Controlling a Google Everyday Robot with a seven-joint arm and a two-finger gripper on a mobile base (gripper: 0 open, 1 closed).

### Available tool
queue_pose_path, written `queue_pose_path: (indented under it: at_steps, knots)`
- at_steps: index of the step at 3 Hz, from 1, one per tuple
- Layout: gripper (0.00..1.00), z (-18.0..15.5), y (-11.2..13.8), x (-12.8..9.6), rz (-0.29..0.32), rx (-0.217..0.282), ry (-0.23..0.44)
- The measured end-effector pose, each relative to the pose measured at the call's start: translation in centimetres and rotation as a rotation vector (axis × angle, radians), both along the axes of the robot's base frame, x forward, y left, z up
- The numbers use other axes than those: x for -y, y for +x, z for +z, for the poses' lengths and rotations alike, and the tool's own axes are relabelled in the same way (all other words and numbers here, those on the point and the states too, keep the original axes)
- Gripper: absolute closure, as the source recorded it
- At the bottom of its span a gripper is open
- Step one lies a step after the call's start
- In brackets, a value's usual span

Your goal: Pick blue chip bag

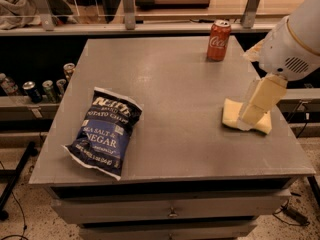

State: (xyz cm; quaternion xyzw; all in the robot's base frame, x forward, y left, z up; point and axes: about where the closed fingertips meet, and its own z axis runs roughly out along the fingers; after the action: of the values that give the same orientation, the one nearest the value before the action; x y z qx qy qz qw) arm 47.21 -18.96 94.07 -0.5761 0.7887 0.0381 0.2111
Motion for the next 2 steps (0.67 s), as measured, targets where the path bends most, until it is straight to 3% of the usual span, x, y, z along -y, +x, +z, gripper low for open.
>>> queue_pose_path:
  at_steps: [1, 2]
  knots:
    - [0.00, -3.10, 2.24, -2.45, -0.010, -0.014, 0.165]
    - [0.00, -3.10, 2.24, -2.45, -0.010, -0.014, 0.165]
